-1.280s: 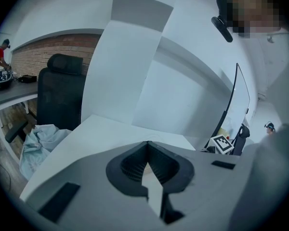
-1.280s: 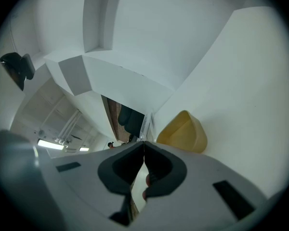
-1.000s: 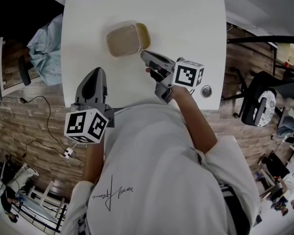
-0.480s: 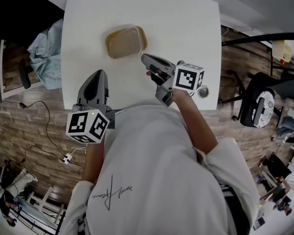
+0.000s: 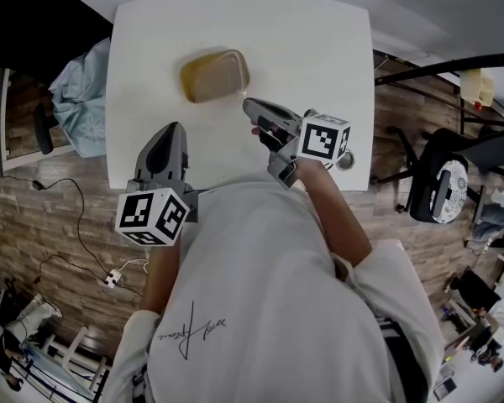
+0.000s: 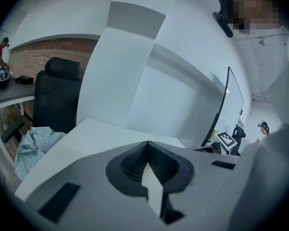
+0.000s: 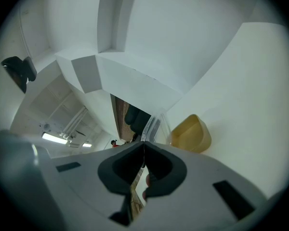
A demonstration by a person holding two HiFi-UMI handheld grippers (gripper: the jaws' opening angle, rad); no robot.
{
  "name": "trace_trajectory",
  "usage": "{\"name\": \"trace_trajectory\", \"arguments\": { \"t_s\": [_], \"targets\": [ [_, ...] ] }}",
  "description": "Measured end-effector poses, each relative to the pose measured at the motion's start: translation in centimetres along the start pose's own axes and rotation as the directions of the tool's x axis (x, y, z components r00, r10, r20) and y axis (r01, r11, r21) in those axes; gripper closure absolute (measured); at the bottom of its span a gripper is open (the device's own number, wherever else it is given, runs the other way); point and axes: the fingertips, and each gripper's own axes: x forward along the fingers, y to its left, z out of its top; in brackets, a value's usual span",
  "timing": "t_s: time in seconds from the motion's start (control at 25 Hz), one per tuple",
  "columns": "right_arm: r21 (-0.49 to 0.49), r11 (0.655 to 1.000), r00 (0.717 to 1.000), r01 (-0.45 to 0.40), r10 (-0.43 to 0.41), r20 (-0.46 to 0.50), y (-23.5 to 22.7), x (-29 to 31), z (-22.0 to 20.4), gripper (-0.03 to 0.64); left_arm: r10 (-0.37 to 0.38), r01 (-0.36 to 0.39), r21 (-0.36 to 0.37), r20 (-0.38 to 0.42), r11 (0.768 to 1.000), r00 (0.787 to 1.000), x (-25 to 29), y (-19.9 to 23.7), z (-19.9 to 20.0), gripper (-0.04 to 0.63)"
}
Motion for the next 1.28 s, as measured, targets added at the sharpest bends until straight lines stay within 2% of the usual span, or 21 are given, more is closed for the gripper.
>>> {"name": "trace_trajectory", "arguments": {
  "t_s": [0.96, 1.16, 1.28],
  "targets": [
    [-0.06, 0.998, 1.0, -0.017, 0.017, 0.007, 2.5, -2.9, -0.2, 0.604, -0.027, 0.027, 0.01, 0.016, 1.0, 1.0, -1.3, -2.3, -1.0, 0.588],
    [-0.082, 0.997, 1.0, 0.005, -0.007, -0.015, 3.0, -3.5, -0.4, 0.604, -0.027, 0.027, 0.009, 0.013, 1.0, 1.0, -1.5, -2.7, -1.3, 0.588],
    [-0.081, 0.997, 1.0, -0.016, 0.015, -0.006, 3.5, -3.5, -0.4, 0.604, -0.019, 0.019, 0.006, 0.021, 1.0, 1.0, -1.7, -2.5, -1.2, 0.588]
  ]
}}
